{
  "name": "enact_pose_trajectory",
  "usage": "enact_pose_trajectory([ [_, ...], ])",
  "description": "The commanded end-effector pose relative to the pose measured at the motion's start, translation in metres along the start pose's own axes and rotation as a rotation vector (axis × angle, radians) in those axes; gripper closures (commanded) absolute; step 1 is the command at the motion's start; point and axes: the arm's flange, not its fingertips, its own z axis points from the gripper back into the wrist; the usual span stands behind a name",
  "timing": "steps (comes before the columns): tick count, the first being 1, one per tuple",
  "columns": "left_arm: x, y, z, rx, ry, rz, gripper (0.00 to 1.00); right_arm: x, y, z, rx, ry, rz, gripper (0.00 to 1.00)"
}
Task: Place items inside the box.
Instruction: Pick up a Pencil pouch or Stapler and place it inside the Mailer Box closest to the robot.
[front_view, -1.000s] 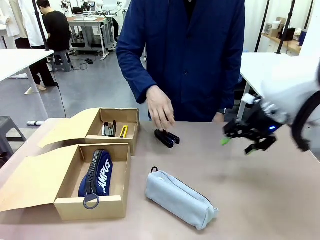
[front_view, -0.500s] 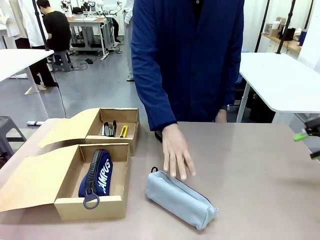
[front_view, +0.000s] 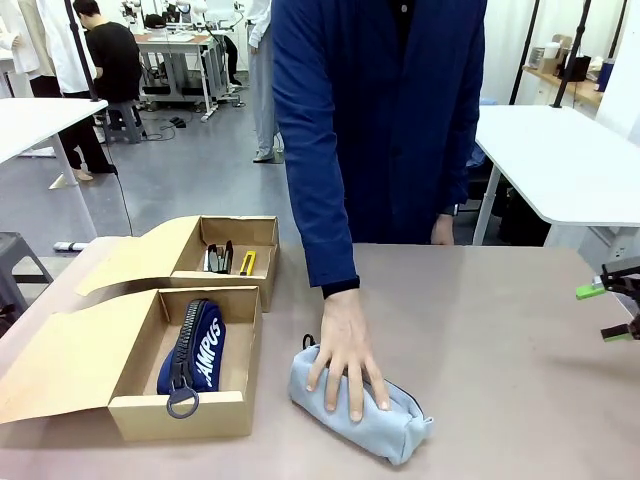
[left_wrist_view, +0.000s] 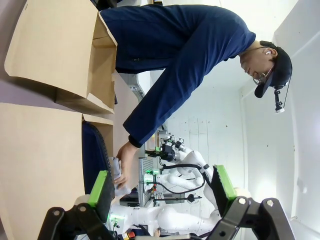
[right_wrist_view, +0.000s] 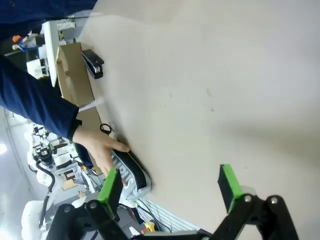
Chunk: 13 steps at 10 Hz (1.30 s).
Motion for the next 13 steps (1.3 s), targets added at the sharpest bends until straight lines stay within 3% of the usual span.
enact_pose_trajectory([
  [1, -0.001, 0.000, -0.001, -0.017, -0.002, -0.017, 0.00, 0.004, 0.011, -0.003, 0.001, 0.014, 0.031, 0.00],
  [4, -0.001, 0.000, -0.001, -0.017, -0.002, -0.017, 0.00, -0.004, 0.051, -0.026, -0.088, 0.044, 0.084, 0.00],
  [6, -0.001, 0.000, -0.001, -0.017, -0.002, -0.017, 0.00, -0.010, 0.099, -0.060, -0.157, 0.065, 0.096, 0.00],
  [10, -0.001, 0.000, -0.001, -0.017, -0.002, -0.017, 0.00, -0.013, 0.229, -0.193, -0.480, 0.174, 0.240, 0.00],
  [13, -0.001, 0.000, -0.001, -0.017, -0.002, -0.017, 0.00, -0.012, 0.293, -0.262, -0.606, 0.138, 0.328, 0.00],
])
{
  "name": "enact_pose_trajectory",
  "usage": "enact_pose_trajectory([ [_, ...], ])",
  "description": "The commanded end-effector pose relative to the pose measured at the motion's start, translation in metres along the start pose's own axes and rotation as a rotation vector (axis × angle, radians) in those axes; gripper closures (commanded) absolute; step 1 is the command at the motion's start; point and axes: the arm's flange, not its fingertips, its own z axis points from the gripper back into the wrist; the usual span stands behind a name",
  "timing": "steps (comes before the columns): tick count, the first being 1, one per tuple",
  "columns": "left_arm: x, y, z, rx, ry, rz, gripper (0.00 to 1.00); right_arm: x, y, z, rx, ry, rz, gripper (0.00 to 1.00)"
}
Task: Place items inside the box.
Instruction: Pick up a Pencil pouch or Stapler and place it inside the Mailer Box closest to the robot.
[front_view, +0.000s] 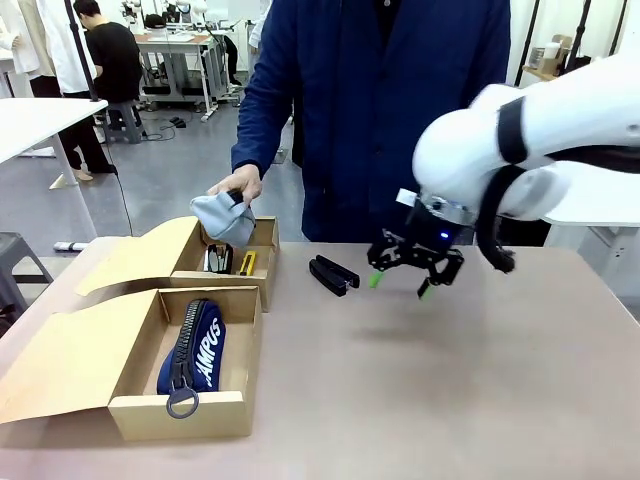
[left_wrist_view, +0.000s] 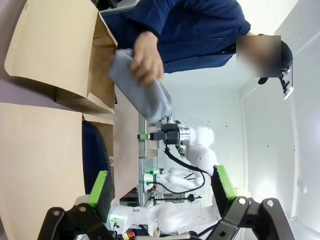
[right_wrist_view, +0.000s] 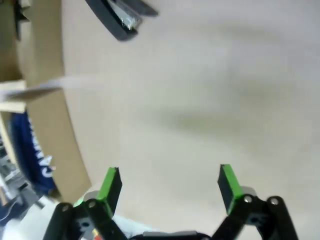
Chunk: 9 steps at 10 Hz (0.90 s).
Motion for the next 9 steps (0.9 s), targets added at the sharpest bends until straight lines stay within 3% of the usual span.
enact_pose_trajectory([
  [1, -0.001, 0.000, 0.000, -0.017, -0.003, -0.018, 0.00, 0.027, 0.049, -0.010, -0.131, -0.034, 0.037, 0.00],
  [4, -0.001, 0.000, 0.000, -0.017, -0.003, -0.018, 0.00, 0.059, 0.115, -0.043, -0.235, -0.090, 0.134, 0.00],
  [9, -0.001, 0.000, 0.000, -0.017, -0.003, -0.018, 0.00, 0.108, 0.140, -0.077, -0.282, -0.104, 0.178, 0.00],
])
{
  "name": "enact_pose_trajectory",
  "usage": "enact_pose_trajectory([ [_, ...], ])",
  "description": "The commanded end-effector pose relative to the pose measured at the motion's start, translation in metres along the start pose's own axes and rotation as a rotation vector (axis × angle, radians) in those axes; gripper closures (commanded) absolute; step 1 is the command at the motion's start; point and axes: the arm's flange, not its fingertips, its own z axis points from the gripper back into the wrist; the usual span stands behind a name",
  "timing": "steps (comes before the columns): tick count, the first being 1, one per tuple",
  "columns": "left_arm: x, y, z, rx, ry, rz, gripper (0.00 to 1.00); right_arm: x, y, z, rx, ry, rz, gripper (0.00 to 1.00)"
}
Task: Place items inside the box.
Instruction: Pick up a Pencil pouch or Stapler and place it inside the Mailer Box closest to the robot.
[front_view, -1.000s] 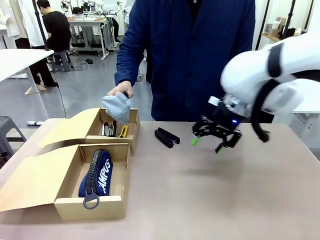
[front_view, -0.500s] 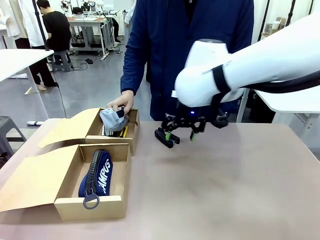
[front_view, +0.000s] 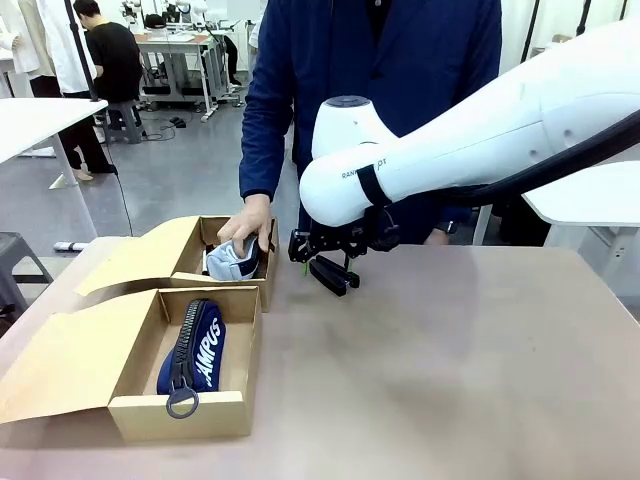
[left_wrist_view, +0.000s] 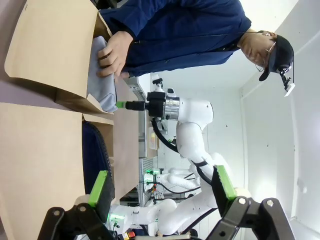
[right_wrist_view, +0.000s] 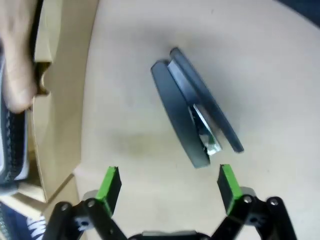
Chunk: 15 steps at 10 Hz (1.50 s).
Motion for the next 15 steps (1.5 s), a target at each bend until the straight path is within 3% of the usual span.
enact_pose_trajectory([
  [1, -0.001, 0.000, 0.000, -0.017, -0.003, -0.017, 0.00, 0.024, -0.002, 0.003, -0.048, 0.006, -0.059, 0.00],
  [6, -0.001, 0.000, 0.000, -0.017, -0.003, -0.017, 0.00, 0.045, -0.011, -0.002, -0.034, 0.029, -0.141, 0.00],
  [7, -0.001, 0.000, 0.000, -0.017, -0.003, -0.017, 0.00, 0.045, -0.012, -0.003, -0.030, 0.061, -0.080, 0.00],
  [10, -0.001, 0.000, 0.000, -0.017, -0.003, -0.017, 0.00, 0.043, -0.020, -0.005, -0.050, 0.178, 0.334, 0.00],
  [13, -0.001, 0.000, 0.000, -0.017, -0.003, -0.017, 0.00, 0.046, -0.026, -0.012, 0.008, 0.190, 0.397, 0.00],
  [15, -0.001, 0.000, 0.000, -0.017, -0.003, -0.017, 0.00, 0.048, -0.028, -0.015, 0.016, 0.148, 0.404, 0.00],
])
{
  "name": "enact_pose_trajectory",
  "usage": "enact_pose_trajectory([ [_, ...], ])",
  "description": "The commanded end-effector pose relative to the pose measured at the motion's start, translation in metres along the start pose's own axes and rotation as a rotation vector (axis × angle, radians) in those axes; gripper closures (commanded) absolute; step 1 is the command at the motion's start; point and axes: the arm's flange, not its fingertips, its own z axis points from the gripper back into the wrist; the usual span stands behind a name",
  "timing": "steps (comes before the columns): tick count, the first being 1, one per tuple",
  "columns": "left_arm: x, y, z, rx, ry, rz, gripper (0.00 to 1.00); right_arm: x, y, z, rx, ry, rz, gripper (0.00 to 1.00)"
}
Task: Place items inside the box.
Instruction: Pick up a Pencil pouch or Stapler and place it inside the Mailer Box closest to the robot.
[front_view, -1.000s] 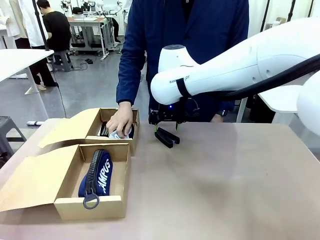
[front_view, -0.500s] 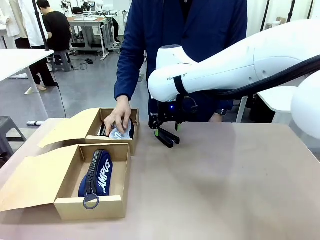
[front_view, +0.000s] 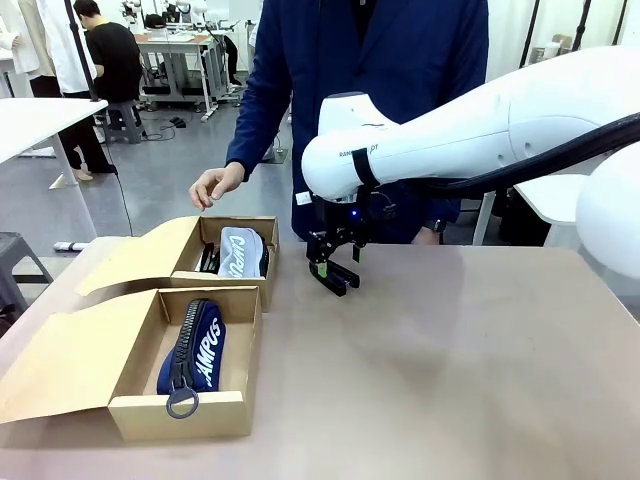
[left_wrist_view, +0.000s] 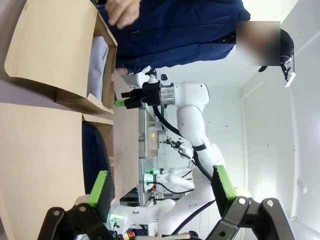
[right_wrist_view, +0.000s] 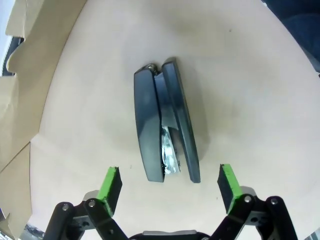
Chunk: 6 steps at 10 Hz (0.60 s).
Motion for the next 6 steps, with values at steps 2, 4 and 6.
enact_pose_trajectory([
  [2, -0.001, 0.000, 0.000, -0.017, -0.003, -0.016, 0.00, 0.003, -0.005, -0.011, 0.042, -0.067, 0.077, 0.00],
  [4, -0.001, 0.000, 0.000, -0.017, -0.003, -0.016, 0.00, 0.001, -0.009, -0.029, 0.066, -0.088, 0.106, 0.00],
  [6, -0.001, 0.000, 0.000, -0.017, -0.003, -0.016, 0.00, 0.000, -0.009, -0.034, 0.067, -0.119, 0.107, 0.00],
])
